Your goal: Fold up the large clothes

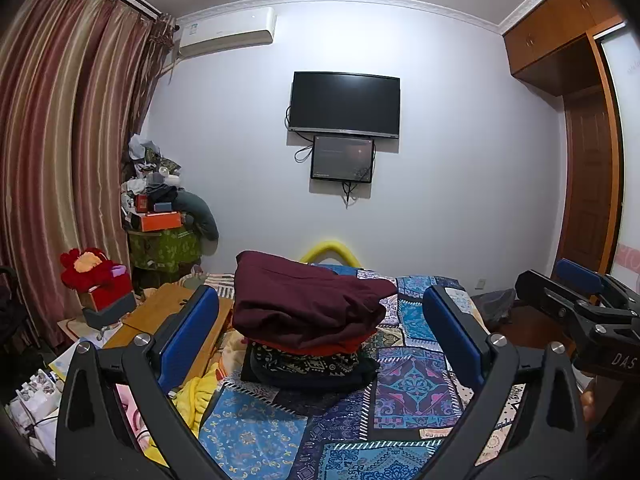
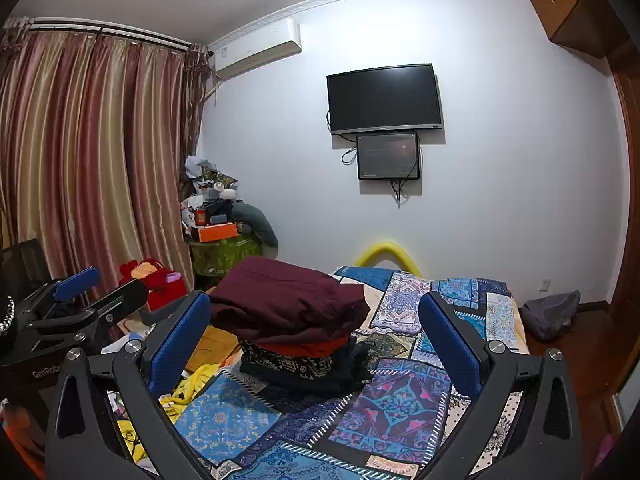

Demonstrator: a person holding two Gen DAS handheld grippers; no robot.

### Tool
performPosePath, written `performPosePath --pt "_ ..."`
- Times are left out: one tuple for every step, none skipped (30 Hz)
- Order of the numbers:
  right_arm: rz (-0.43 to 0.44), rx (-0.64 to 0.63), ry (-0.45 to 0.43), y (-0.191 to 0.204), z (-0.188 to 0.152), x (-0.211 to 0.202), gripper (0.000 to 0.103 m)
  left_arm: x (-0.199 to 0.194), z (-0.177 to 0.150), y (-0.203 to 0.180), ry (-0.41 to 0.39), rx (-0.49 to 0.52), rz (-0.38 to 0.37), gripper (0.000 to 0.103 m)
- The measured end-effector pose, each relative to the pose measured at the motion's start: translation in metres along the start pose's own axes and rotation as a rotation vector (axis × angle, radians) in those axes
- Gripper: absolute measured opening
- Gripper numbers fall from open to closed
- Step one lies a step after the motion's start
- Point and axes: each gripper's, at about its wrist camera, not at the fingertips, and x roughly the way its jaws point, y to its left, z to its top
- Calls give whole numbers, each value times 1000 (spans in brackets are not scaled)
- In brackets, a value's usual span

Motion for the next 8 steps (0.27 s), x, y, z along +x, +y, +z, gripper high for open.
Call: performPosePath --pt "-2 -1 0 0 0 0 103 0 0 0 2 -1 -1 102" --pt "-4 -1 1 0 0 1 103 0 -1 0 2 -1 -1 102" --pt "-5 -1 3 0 0 1 103 1 -1 -1 3 0 -1 102" --pt "-4 -2 5 1 0 1 103 1 -1 -1 4 3 0 102" --pt "-4 -2 5 1 0 2 103 1 -1 -2 4 4 2 102" --pt "-4 -2 5 1 0 2 103 2 -2 -2 6 7 3 102" --pt "-4 -1 5 1 -1 2 103 3 -1 -1 7 7 2 102" --pt "-3 0 7 1 -1 3 103 3 -1 -1 10 7 3 102"
